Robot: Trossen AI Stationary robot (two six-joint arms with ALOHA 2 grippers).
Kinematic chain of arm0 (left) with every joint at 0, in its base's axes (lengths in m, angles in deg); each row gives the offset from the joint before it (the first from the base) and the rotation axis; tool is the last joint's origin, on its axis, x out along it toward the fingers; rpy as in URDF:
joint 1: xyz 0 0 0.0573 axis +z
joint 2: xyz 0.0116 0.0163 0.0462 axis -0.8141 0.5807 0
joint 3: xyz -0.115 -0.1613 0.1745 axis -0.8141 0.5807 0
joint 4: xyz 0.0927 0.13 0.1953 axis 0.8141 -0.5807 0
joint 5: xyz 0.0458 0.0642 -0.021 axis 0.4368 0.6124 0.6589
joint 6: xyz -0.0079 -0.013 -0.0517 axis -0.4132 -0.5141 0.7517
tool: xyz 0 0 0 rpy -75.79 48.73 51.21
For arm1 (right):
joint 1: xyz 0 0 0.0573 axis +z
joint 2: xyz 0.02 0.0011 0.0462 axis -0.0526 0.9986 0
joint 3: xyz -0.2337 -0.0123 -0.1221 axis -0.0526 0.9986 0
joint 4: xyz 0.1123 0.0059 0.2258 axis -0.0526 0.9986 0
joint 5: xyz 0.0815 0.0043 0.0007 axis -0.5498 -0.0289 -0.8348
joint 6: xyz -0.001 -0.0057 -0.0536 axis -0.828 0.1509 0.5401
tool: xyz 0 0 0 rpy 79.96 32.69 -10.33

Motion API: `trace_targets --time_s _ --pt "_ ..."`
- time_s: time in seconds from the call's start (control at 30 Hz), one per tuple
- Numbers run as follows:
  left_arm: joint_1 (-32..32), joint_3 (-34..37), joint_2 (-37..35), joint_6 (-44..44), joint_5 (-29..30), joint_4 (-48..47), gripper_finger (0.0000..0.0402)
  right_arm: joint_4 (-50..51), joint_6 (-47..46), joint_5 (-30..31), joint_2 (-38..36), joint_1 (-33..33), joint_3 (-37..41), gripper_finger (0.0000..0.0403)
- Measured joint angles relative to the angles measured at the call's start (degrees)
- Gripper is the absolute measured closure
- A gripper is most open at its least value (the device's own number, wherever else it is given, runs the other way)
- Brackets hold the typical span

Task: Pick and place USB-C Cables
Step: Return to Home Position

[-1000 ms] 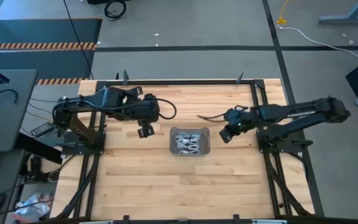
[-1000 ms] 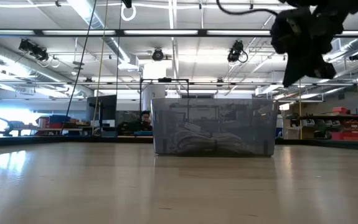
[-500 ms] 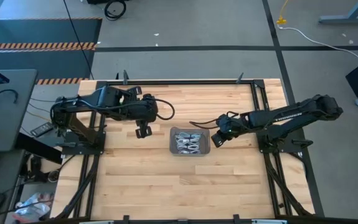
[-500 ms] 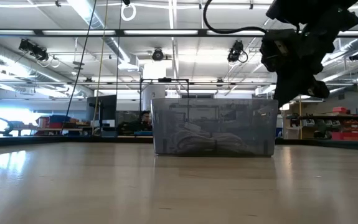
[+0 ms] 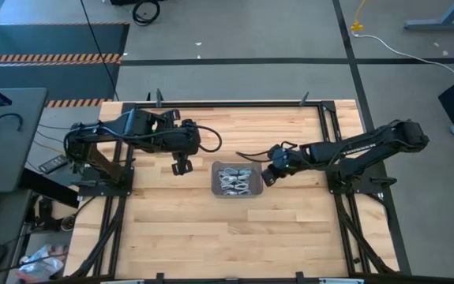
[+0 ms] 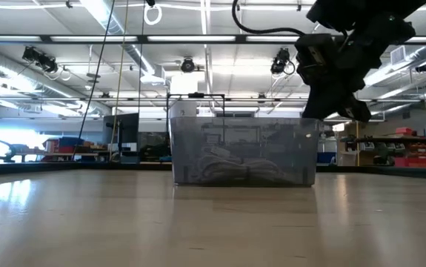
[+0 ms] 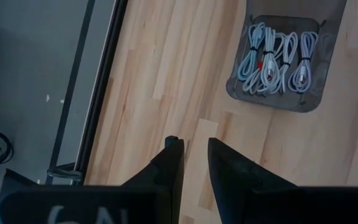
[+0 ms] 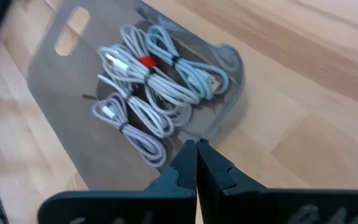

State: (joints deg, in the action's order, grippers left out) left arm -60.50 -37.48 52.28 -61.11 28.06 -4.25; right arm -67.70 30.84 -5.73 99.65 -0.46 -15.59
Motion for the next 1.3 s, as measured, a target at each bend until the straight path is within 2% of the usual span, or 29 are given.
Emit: trace_targets --time_s 0.23,0.33,0.47,0.63,0.73,0.87,0.97,1.1,1.3 --pt "-1.34 0.00 -0.98 0.06 0.24 0.02 0.0324 1.16 2.76 2.80 -2.89 -0.11 -0.46 0.0403" --pt "-3.75 0.00 -4.02 1.67 4.12 0.02 0.0324 2.63 5.42 5.42 -7.32 -0.10 -2.56 0.0403" --pt "-8.71 0.00 -9.78 7.51 8.60 -0.02 0.0324 4.47 12.28 10.25 -14.57 -0.11 -6.95 0.0403" --pt "-18.78 1.83 -16.47 14.46 13.70 0.57 0.0324 5.79 24.54 14.06 -23.87 -0.11 -13.16 0.0403" --pt "-25.22 9.98 -21.50 19.72 19.82 2.36 0.0324 5.77 31.10 14.24 -28.98 -0.10 -16.25 0.0403" --pt "-31.83 27.73 -30.27 32.26 26.23 6.59 0.0324 5.69 37.64 13.36 -34.96 0.06 -19.19 0.0403" --pt "-34.75 40.37 -37.05 37.48 29.47 14.02 0.0324 5.55 39.81 13.00 -38.18 0.06 -20.36 0.0402" --pt "-35.76 52.97 -44.94 36.71 30.66 25.74 0.0324 4.37 39.68 12.95 -42.09 0.06 -20.44 0.0399" --pt "-35.67 66.73 -56.00 28.44 28.13 41.92 0.0325 1.00 39.68 12.91 -46.38 0.06 -20.44 0.0396"
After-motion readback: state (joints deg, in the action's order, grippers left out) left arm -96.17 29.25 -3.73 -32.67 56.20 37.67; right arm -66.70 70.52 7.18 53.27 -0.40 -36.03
